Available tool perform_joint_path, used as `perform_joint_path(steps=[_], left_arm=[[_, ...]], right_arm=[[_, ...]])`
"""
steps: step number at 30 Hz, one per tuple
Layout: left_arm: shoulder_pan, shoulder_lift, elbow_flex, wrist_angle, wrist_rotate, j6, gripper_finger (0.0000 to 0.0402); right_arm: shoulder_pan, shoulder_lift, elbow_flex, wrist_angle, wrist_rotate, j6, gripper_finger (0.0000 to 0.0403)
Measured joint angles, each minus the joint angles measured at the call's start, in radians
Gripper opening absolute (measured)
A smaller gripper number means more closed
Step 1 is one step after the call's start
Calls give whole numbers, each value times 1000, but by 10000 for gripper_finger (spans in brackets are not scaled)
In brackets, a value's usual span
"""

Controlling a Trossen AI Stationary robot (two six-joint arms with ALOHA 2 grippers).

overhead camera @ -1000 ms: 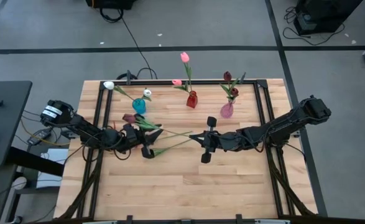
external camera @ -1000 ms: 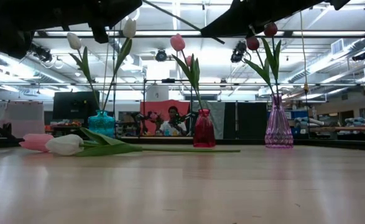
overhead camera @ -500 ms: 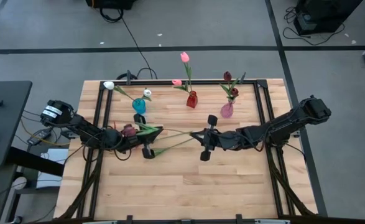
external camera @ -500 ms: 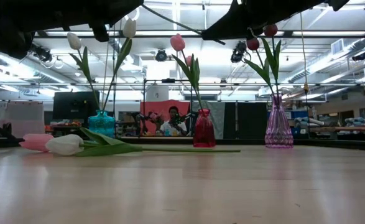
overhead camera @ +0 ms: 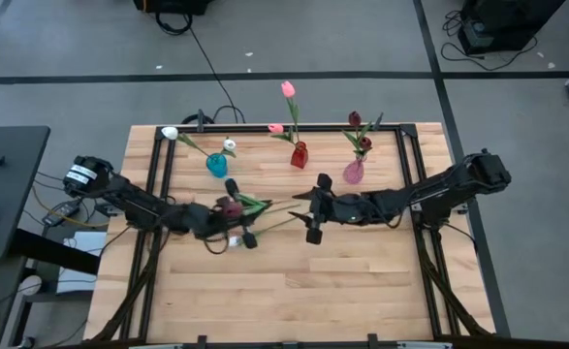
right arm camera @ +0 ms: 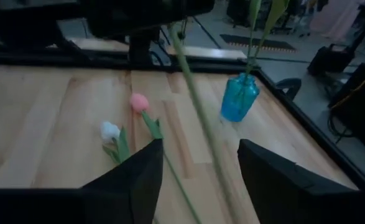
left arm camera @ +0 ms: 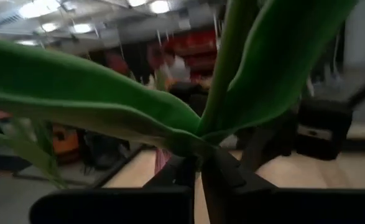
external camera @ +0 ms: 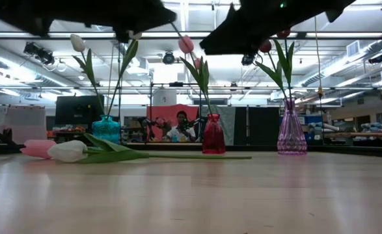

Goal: Sort flowers into vase by color
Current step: Put the red flower into the pink vase

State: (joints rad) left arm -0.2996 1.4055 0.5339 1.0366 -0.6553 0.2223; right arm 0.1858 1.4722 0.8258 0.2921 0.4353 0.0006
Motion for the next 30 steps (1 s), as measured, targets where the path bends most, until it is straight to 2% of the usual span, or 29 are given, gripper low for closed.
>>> perform_joint_path(steps=[5, 9, 17, 25, 30], left_arm=[[24, 0, 149, -304, 45, -47, 15], [45, 0, 201, -435, 107, -97, 15], [77, 0, 205, -516, 178, -162, 15], [77, 0, 205, -569, 186, -181, 15], [78, 0, 205, -565, 182, -182, 15]], right_arm=[[-8, 93, 46, 16, 15, -54, 218], [-6, 150, 90, 36, 71, -132, 198], [5, 178, 125, 77, 93, -194, 156], [5, 173, 125, 73, 61, -195, 108], [-3, 173, 125, 69, 57, -190, 48]])
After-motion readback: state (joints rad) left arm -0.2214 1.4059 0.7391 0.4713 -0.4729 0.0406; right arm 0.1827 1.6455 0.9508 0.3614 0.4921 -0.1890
